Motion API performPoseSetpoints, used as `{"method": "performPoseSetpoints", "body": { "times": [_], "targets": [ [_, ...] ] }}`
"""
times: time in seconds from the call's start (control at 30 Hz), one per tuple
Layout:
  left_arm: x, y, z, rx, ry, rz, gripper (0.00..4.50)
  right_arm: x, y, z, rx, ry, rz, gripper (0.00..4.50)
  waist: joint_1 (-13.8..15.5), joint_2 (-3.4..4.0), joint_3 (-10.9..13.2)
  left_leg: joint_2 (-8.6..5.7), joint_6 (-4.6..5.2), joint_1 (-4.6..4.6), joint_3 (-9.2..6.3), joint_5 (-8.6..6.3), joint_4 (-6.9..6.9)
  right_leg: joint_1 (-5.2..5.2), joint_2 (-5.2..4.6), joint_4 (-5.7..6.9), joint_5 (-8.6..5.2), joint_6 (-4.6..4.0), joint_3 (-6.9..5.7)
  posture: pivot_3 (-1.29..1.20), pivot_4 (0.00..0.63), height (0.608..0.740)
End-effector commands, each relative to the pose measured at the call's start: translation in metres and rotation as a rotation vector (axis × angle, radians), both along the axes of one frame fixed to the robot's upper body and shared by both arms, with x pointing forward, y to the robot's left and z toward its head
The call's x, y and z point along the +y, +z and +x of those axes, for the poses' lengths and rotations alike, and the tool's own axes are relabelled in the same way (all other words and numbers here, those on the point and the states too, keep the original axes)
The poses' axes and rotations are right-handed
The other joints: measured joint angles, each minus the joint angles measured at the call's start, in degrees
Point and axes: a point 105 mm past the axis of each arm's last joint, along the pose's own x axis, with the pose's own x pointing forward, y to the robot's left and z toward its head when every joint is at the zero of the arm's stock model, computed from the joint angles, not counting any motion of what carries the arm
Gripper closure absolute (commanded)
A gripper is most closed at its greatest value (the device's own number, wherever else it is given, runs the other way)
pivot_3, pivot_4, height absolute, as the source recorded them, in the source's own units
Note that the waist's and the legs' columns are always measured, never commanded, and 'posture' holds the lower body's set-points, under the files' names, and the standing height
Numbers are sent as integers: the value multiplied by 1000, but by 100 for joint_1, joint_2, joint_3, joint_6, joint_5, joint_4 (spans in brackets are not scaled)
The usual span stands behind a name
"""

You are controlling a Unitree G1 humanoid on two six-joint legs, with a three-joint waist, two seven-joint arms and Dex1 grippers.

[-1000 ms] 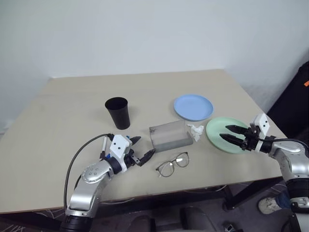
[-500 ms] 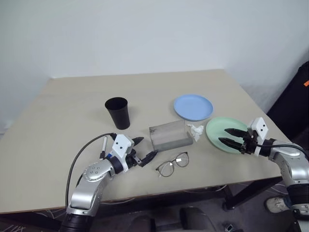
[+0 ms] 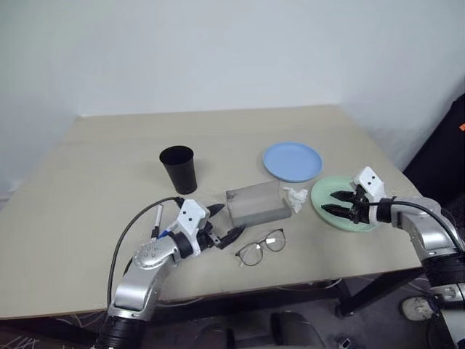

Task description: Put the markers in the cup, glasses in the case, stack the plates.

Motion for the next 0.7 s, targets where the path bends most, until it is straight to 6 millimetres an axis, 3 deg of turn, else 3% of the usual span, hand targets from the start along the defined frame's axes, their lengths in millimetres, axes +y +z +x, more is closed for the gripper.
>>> {"method": "performPoseSetpoints", "body": {
  "times": [0.03,0.2,0.47,0.7],
  "targets": [
    [-12,20,1,-70,-51,-21,108,5,19,7,29,-32,16,1891,0,2,0,0,1,-2,-1,0,-1,-2,0,0,0,0,2,0,0,740],
    [-19,23,-2,-75,-97,-27,108,9,17,12,121,-118,16,1891,-1,1,0,-3,1,-1,-1,0,-1,-1,2,0,0,0,0,0,0,740],
    [-23,26,1,-80,-124,-26,108,26,6,-2,189,-91,-55,1891,-1,2,0,-5,1,-3,-2,0,-1,-3,3,0,0,0,0,0,0,740],
    [-26,26,2,-83,-136,-26,108,27,1,-2,184,-121,-131,1891,-1,2,0,-5,-1,-3,-2,-1,0,-3,3,0,0,0,1,0,0,740]
  ]
}}
